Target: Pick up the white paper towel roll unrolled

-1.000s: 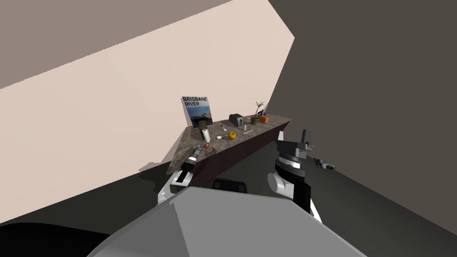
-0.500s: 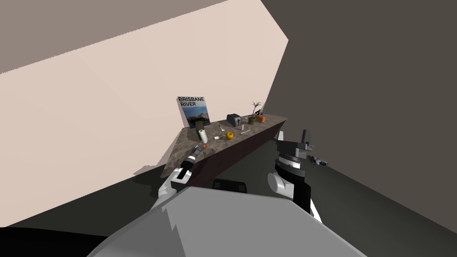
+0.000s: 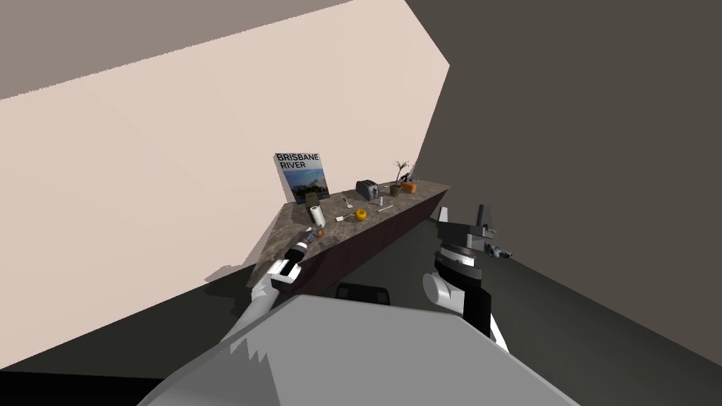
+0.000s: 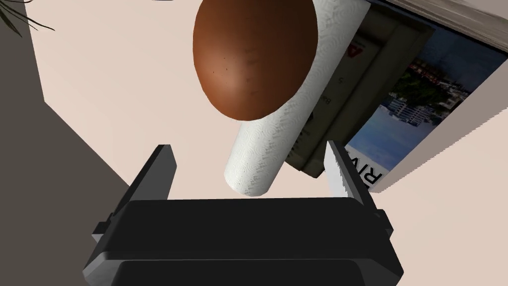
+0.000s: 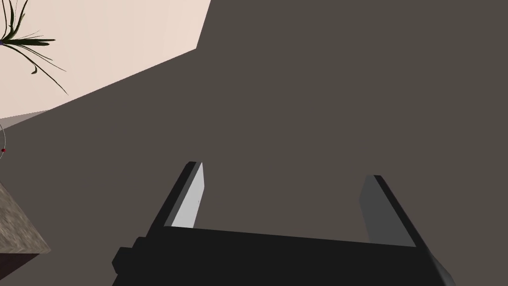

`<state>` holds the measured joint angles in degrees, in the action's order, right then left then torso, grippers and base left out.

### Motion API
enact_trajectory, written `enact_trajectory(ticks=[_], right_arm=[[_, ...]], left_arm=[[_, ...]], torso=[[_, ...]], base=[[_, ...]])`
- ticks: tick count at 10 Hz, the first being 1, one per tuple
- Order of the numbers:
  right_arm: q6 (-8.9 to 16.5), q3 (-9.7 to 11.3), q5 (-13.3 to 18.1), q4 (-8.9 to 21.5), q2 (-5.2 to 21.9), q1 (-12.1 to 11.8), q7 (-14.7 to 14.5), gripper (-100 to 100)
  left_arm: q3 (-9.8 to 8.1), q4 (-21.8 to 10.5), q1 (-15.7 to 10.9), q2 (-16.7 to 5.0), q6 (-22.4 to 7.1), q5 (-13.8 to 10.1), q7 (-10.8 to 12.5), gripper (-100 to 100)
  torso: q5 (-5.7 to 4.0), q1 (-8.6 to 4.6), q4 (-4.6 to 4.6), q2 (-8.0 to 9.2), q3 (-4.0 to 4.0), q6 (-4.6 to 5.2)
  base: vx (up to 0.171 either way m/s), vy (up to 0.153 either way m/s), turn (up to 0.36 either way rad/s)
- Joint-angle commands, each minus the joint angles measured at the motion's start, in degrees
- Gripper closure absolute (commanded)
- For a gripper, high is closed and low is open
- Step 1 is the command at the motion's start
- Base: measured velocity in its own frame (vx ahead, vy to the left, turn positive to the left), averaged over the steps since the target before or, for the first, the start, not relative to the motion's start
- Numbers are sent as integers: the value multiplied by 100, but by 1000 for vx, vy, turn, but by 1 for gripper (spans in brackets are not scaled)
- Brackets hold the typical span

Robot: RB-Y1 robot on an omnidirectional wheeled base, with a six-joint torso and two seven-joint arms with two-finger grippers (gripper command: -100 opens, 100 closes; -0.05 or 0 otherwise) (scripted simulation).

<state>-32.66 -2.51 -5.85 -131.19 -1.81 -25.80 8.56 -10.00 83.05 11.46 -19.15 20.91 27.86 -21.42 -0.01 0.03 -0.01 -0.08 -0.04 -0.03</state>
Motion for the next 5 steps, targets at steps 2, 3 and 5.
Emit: enact_trajectory(ticks=[2, 3, 5], right_arm=[[0, 0, 0, 0, 0, 0, 0, 0], [0, 0, 0, 0, 0, 0, 0, 0], [0, 0, 0, 0, 0, 0, 0, 0]], left_arm=[[-59, -195, -182, -155, 1, 39, -301, -100], [-76, -255, -251, -205, -6, 48, -393, -100], [-133, -396, -450, -337, -28, 59, -630, -100]], torso=[[0, 1, 0, -2, -1, 0], [1, 2, -1, -4, -2, 0], [1, 7, -3, -12, -7, 0]], base=[[36, 5, -39], [49, 11, -37], [75, 36, -42]])
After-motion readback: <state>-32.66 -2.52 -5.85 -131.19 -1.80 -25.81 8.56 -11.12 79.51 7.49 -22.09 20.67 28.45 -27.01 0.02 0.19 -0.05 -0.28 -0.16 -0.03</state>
